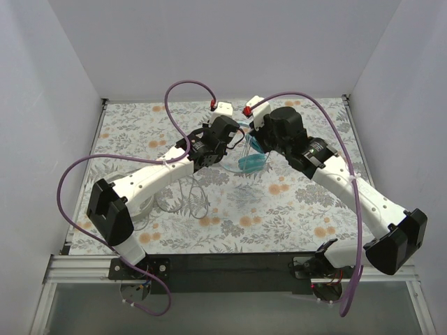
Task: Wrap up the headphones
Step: Wrap the headphone cable with the right arm
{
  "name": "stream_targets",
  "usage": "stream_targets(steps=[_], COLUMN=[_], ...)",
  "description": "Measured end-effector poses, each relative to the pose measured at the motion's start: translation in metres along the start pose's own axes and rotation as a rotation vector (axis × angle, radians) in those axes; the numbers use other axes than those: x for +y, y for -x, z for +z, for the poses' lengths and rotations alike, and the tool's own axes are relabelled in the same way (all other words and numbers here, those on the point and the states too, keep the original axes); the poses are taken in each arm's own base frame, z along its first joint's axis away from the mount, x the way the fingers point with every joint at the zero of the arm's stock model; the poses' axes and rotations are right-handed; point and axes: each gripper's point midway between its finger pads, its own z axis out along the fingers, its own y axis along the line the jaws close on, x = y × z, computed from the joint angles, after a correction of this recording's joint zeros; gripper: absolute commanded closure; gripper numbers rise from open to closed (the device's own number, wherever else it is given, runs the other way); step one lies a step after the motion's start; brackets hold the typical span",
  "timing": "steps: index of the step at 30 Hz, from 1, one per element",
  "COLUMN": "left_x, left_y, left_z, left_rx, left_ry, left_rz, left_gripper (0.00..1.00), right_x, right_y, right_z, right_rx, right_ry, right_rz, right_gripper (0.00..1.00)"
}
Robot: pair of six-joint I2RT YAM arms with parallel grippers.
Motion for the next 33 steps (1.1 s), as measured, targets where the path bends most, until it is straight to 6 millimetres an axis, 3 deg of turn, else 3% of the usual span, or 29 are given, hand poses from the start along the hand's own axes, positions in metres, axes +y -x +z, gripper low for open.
stream_targets(steps=[12, 18, 33], left_x=[0.003, 0.003, 0.003], left_y=[0.002, 0.001, -0.004], left_z=[-0.002, -0.002, -0.004], left_rx=[-0.007, -0.006, 0.007], left_ry=[0.010, 0.012, -0.003], left_rz=[0.000, 0.004, 0.011], left_gripper=[1.00, 1.00, 1.00], right_x=[-0.004, -0.008, -0.023], right_y=[0.010, 0.020, 0.019], right_z=[-0.003, -0.006, 0.004], right_rx=[-0.018, -0.039, -0.012], right_ry=[0.008, 0.000, -0.041], right_rz=[0.007, 0.009, -0.035], right_gripper=[0.92, 0.92, 0.94])
